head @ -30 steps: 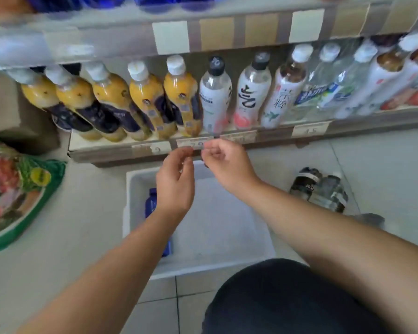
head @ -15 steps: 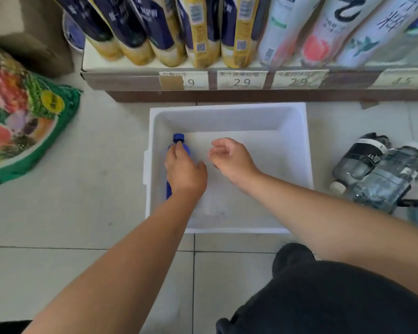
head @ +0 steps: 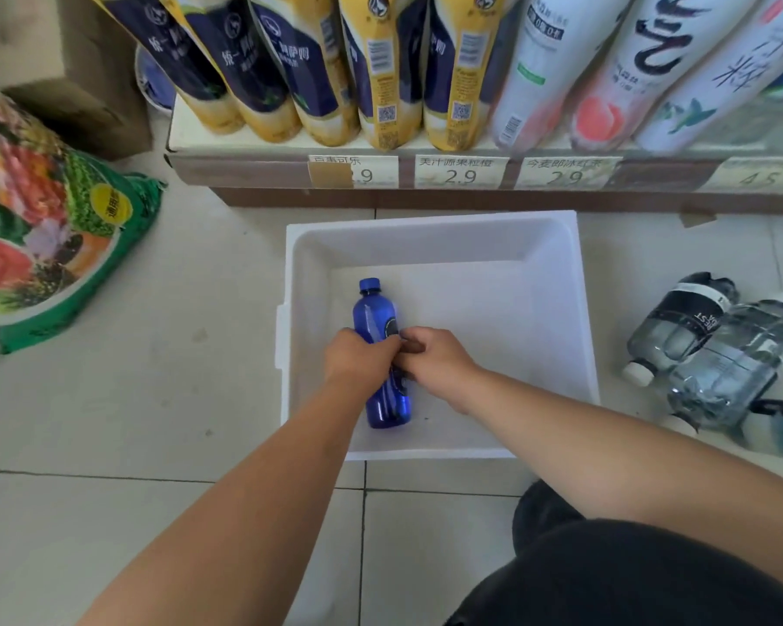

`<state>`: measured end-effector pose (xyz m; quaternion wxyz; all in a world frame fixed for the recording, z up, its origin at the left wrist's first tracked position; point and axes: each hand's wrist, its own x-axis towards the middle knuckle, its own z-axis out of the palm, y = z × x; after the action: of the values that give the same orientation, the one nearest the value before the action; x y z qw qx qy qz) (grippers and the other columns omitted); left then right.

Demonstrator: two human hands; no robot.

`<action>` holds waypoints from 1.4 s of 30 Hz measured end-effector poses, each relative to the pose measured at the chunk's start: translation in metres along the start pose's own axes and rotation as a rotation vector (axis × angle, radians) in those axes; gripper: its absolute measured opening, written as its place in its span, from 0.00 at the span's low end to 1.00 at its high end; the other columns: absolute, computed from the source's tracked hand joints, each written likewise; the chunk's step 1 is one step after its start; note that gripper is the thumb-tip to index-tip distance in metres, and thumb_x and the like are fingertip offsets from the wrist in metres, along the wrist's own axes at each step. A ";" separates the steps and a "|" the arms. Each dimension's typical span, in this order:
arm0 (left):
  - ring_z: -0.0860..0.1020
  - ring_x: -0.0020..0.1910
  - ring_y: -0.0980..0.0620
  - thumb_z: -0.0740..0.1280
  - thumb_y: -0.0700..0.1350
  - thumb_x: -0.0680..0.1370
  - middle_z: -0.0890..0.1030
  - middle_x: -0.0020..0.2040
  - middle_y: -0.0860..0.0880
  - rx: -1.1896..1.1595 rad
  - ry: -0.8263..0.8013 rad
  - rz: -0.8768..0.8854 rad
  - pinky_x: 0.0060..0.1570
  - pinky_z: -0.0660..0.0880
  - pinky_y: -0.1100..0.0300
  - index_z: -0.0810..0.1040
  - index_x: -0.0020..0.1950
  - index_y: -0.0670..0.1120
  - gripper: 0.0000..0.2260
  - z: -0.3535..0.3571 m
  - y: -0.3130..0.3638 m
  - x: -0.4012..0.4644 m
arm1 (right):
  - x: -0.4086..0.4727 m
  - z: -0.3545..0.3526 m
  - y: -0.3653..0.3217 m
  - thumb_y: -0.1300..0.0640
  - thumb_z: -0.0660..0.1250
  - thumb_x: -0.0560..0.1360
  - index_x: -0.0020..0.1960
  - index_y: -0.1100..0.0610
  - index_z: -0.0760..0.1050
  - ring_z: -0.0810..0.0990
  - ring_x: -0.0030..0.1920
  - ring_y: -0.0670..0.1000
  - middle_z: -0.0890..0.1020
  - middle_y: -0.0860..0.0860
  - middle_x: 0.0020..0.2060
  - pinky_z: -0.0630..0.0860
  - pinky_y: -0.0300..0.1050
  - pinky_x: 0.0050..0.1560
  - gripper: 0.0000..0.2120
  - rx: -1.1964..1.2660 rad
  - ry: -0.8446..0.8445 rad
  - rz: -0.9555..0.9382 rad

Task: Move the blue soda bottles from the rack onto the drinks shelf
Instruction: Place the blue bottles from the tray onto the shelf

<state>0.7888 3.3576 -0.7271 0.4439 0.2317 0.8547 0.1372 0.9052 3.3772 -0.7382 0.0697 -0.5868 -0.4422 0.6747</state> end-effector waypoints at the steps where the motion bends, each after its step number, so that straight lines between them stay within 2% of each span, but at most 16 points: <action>1: 0.78 0.35 0.54 0.73 0.51 0.71 0.78 0.40 0.49 -0.084 0.006 0.000 0.29 0.71 0.62 0.73 0.52 0.43 0.17 0.000 -0.003 -0.001 | -0.001 -0.005 0.001 0.66 0.69 0.75 0.60 0.63 0.78 0.82 0.47 0.52 0.85 0.56 0.45 0.79 0.56 0.61 0.13 0.049 -0.010 0.013; 3: 0.82 0.43 0.50 0.75 0.49 0.69 0.81 0.45 0.48 -0.275 -0.036 -0.012 0.39 0.79 0.56 0.72 0.57 0.43 0.21 -0.002 -0.004 -0.006 | -0.005 -0.016 0.002 0.64 0.71 0.75 0.65 0.61 0.76 0.84 0.51 0.52 0.85 0.52 0.48 0.78 0.53 0.62 0.19 0.103 -0.047 0.025; 5: 0.84 0.47 0.45 0.74 0.46 0.71 0.83 0.48 0.44 -0.444 -0.147 -0.001 0.48 0.82 0.50 0.75 0.58 0.42 0.19 -0.002 -0.007 -0.012 | -0.010 -0.025 -0.003 0.60 0.71 0.75 0.60 0.56 0.80 0.85 0.52 0.52 0.86 0.53 0.50 0.80 0.50 0.59 0.13 0.106 -0.132 0.045; 6: 0.84 0.47 0.44 0.73 0.44 0.72 0.84 0.49 0.43 -0.528 -0.209 0.005 0.49 0.82 0.49 0.76 0.58 0.42 0.16 -0.003 -0.007 -0.018 | -0.016 -0.029 -0.007 0.59 0.70 0.75 0.55 0.54 0.81 0.85 0.50 0.53 0.85 0.54 0.49 0.80 0.48 0.56 0.10 0.121 -0.188 0.073; 8: 0.83 0.44 0.43 0.68 0.42 0.76 0.84 0.47 0.42 -0.673 -0.312 0.033 0.46 0.81 0.50 0.77 0.56 0.40 0.11 -0.008 -0.002 -0.027 | -0.024 -0.035 -0.012 0.58 0.71 0.71 0.53 0.54 0.80 0.83 0.49 0.55 0.85 0.56 0.48 0.78 0.52 0.57 0.11 0.246 -0.282 0.125; 10: 0.81 0.40 0.44 0.64 0.41 0.78 0.83 0.43 0.43 -0.762 -0.364 0.070 0.44 0.78 0.52 0.79 0.53 0.40 0.07 -0.014 0.006 -0.035 | -0.034 -0.040 -0.016 0.58 0.69 0.69 0.58 0.57 0.79 0.83 0.51 0.59 0.84 0.58 0.52 0.77 0.57 0.60 0.17 0.324 -0.328 0.104; 13: 0.80 0.42 0.45 0.61 0.41 0.79 0.82 0.45 0.42 -0.771 -0.419 0.163 0.44 0.77 0.53 0.79 0.52 0.42 0.09 -0.026 0.025 -0.049 | -0.052 -0.051 -0.029 0.57 0.70 0.73 0.62 0.53 0.78 0.83 0.58 0.61 0.84 0.58 0.57 0.76 0.63 0.63 0.17 0.205 -0.253 -0.015; 16: 0.81 0.43 0.46 0.59 0.38 0.80 0.83 0.44 0.43 -0.735 -0.448 0.291 0.44 0.78 0.53 0.80 0.53 0.42 0.10 -0.041 0.053 -0.068 | -0.074 -0.066 -0.052 0.57 0.70 0.74 0.63 0.52 0.77 0.82 0.59 0.61 0.83 0.58 0.58 0.76 0.65 0.62 0.18 0.196 -0.193 -0.114; 21: 0.83 0.46 0.46 0.63 0.39 0.77 0.85 0.48 0.45 -0.667 -0.394 0.522 0.52 0.79 0.47 0.80 0.55 0.46 0.10 -0.064 0.111 -0.116 | -0.123 -0.098 -0.104 0.57 0.71 0.71 0.64 0.49 0.77 0.82 0.61 0.58 0.83 0.55 0.59 0.76 0.64 0.63 0.22 0.202 -0.105 -0.273; 25: 0.83 0.48 0.47 0.65 0.37 0.77 0.85 0.49 0.44 -0.645 -0.381 0.719 0.48 0.79 0.54 0.79 0.58 0.47 0.12 -0.083 0.153 -0.163 | -0.169 -0.127 -0.144 0.61 0.71 0.69 0.62 0.52 0.78 0.82 0.60 0.58 0.83 0.58 0.59 0.78 0.54 0.61 0.22 0.161 -0.013 -0.407; 29: 0.82 0.52 0.47 0.68 0.34 0.75 0.85 0.51 0.48 -0.603 -0.352 0.934 0.46 0.79 0.60 0.78 0.61 0.48 0.16 -0.099 0.201 -0.201 | -0.208 -0.158 -0.181 0.66 0.70 0.68 0.64 0.53 0.76 0.82 0.61 0.53 0.84 0.53 0.58 0.77 0.51 0.63 0.24 0.132 0.109 -0.555; 31: 0.82 0.54 0.48 0.69 0.35 0.75 0.84 0.52 0.49 -0.599 -0.322 1.019 0.47 0.80 0.59 0.78 0.61 0.48 0.17 -0.110 0.230 -0.217 | -0.223 -0.173 -0.203 0.70 0.69 0.70 0.66 0.54 0.73 0.82 0.59 0.49 0.84 0.50 0.57 0.78 0.47 0.61 0.27 0.138 0.200 -0.622; 34: 0.83 0.52 0.52 0.69 0.34 0.75 0.84 0.53 0.49 -0.606 -0.319 1.132 0.48 0.79 0.61 0.76 0.62 0.48 0.18 -0.126 0.274 -0.241 | -0.243 -0.189 -0.244 0.74 0.67 0.73 0.61 0.48 0.74 0.83 0.57 0.43 0.86 0.43 0.53 0.77 0.43 0.61 0.26 0.069 0.317 -0.747; 36: 0.82 0.52 0.55 0.71 0.35 0.74 0.83 0.54 0.50 -0.597 -0.292 1.193 0.48 0.79 0.63 0.75 0.60 0.53 0.19 -0.136 0.303 -0.255 | -0.255 -0.196 -0.270 0.73 0.69 0.73 0.59 0.46 0.75 0.83 0.56 0.45 0.86 0.43 0.52 0.78 0.42 0.59 0.24 0.028 0.375 -0.830; 39: 0.81 0.56 0.55 0.71 0.45 0.70 0.82 0.56 0.55 -0.446 -0.141 1.309 0.55 0.79 0.55 0.74 0.58 0.58 0.18 -0.149 0.340 -0.267 | -0.261 -0.207 -0.303 0.67 0.74 0.71 0.60 0.49 0.75 0.84 0.53 0.46 0.86 0.47 0.51 0.79 0.45 0.57 0.22 0.013 0.528 -0.917; 42: 0.78 0.59 0.58 0.71 0.45 0.71 0.78 0.62 0.55 -0.261 0.010 1.356 0.61 0.76 0.53 0.69 0.69 0.54 0.27 -0.161 0.372 -0.277 | -0.253 -0.216 -0.323 0.59 0.75 0.69 0.60 0.45 0.74 0.84 0.54 0.45 0.85 0.45 0.52 0.78 0.53 0.61 0.23 -0.001 0.612 -0.942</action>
<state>0.8965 3.5278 -0.2797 0.2801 0.6592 0.4995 0.4873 1.0287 3.5274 -0.3168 0.4883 -0.4951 -0.6163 0.3696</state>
